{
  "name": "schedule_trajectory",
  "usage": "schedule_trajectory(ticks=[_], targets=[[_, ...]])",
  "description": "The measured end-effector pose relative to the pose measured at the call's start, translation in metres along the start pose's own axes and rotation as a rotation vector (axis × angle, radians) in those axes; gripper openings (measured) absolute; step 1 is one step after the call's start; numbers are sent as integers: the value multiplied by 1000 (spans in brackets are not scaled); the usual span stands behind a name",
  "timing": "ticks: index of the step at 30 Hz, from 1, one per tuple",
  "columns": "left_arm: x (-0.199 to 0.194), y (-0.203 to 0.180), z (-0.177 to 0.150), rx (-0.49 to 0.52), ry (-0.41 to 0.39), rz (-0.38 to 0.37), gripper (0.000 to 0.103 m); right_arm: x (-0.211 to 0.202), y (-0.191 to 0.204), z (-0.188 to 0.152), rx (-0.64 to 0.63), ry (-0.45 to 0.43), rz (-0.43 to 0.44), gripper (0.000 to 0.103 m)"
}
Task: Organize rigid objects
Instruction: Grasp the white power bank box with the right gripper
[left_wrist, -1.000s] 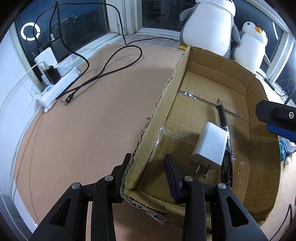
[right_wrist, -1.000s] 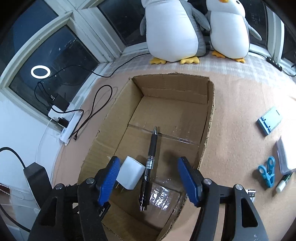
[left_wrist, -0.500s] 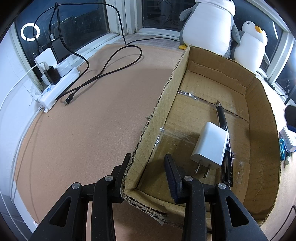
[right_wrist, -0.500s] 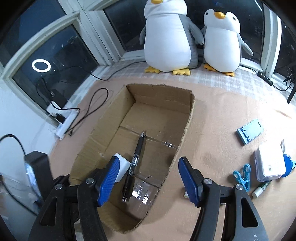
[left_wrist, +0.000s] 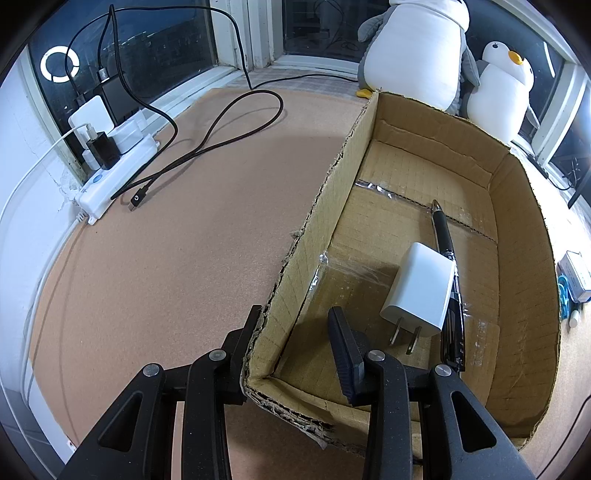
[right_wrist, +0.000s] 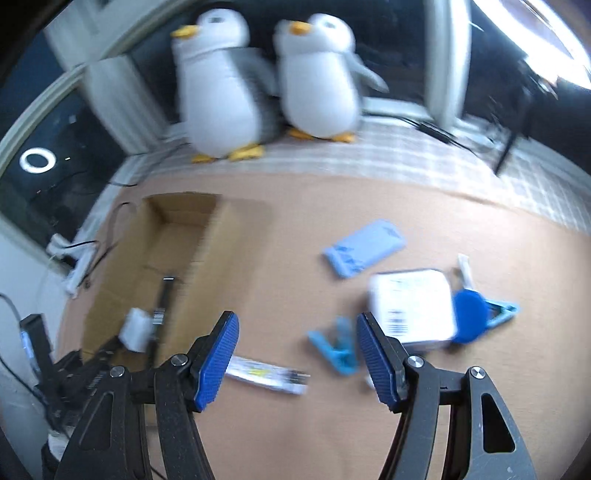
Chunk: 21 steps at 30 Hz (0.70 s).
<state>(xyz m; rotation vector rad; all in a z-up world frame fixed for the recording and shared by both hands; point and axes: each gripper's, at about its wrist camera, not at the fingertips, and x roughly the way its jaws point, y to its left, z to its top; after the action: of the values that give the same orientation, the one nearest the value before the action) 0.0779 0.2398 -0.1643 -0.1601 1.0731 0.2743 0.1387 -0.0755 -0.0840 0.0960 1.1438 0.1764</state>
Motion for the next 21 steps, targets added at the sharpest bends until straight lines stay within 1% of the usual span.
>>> schedule_trajectory(ticks=[3,5,8,11,16,21], targets=[[0,0,0,-1,0,1,38,7,-31,7,43,36,-31,62],[0,0,0,0,0,0,38,13,-48,11,78,62,-35,62],[0,0,0,0,0,-1,38,22,-62,16,98,96,-42,62],[0,0,0,0,0,-1,38,31,-70,20,107,128,-45,62],[0,0,0,0,0,-2,38,46,-72,25,74,155,-113,62],[0,1,0,-2,0,-3,38,56,-68,26,39,190,-141,62]])
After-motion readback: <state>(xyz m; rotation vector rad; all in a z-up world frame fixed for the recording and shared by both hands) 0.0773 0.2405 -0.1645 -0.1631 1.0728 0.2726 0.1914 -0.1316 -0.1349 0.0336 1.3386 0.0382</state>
